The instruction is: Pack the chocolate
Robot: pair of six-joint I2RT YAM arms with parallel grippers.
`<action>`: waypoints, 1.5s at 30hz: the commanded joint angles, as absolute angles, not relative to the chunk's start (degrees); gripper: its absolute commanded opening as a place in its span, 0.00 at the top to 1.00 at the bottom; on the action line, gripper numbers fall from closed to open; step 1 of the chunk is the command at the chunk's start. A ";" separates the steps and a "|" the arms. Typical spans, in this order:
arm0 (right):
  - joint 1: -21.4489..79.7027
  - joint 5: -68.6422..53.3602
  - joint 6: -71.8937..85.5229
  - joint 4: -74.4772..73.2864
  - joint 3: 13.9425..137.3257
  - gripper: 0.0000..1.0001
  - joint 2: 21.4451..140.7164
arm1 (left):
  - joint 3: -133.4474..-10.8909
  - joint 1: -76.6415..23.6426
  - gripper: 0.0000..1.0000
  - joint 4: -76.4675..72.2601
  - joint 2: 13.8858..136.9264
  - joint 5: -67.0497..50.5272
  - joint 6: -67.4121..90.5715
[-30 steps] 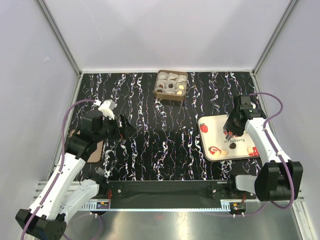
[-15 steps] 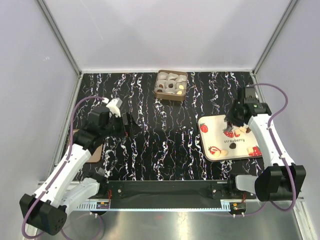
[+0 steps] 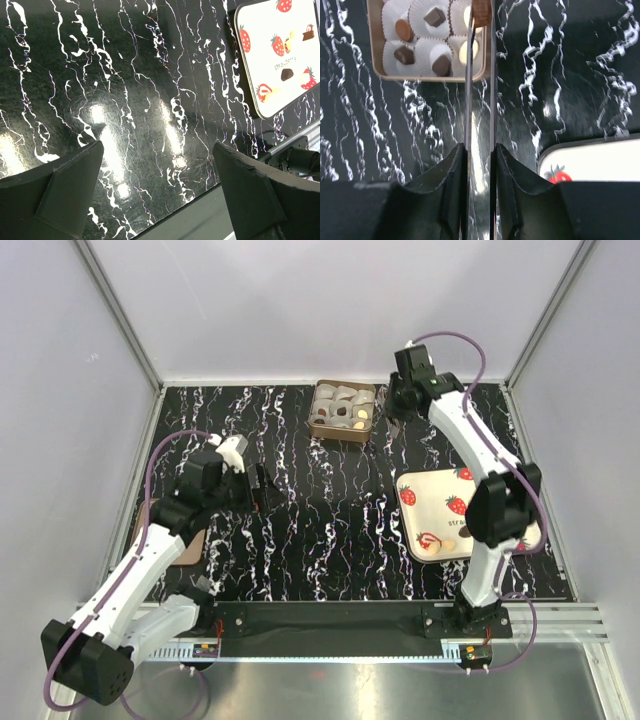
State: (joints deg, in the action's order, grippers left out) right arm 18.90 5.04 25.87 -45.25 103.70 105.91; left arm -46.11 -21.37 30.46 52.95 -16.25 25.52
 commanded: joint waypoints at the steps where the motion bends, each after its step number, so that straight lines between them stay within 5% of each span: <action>1: 20.29 7.64 24.70 -41.31 112.21 0.77 112.38 | -46.58 -21.53 0.01 29.44 51.42 -15.38 24.44; 15: 23.73 14.59 30.49 -31.03 117.25 0.76 122.60 | -45.97 -21.53 0.01 30.23 50.98 -14.68 23.38; 45: 24.00 16.44 32.08 -33.49 122.78 0.67 130.96 | -46.23 -21.53 0.01 30.41 51.06 -14.15 22.85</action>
State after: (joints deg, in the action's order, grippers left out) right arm 23.38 14.37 31.75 -34.59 119.46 130.85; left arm -45.95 -21.39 31.62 52.07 -15.03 23.86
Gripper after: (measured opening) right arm 0.349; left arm 0.988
